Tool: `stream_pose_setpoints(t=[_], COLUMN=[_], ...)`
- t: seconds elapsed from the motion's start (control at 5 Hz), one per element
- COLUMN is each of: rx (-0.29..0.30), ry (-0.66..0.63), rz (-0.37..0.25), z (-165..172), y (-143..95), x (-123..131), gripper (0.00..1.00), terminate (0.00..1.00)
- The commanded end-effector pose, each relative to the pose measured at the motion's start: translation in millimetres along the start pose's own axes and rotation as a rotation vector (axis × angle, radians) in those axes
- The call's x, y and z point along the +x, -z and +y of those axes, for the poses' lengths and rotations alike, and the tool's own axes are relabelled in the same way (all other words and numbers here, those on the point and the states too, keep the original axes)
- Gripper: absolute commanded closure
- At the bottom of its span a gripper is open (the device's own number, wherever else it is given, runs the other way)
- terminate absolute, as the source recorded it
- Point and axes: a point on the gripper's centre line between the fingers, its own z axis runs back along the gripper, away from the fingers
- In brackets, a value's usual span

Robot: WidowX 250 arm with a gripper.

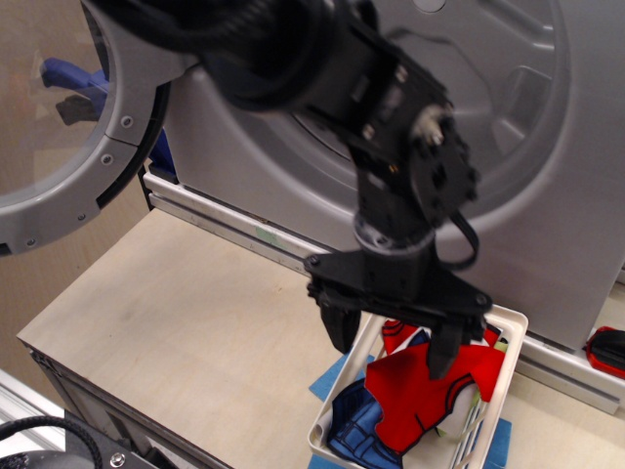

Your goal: Put clothes in laundry machine

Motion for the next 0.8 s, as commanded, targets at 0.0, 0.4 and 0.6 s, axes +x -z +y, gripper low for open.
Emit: stream_pose_setpoints(t=[0.0,0.4,0.6], rx=[0.025,0.027,0.025], ry=[0.016,-0.014,-0.028], rz=[-0.055,-0.051,-0.049], z=[-11.5,-17.3,-18.3], y=[15.2,40.2,48.9], x=[14.6,20.2,19.6], gripper=[0.0,0.0,0.0], terminate=[0.0,0.0,0.0])
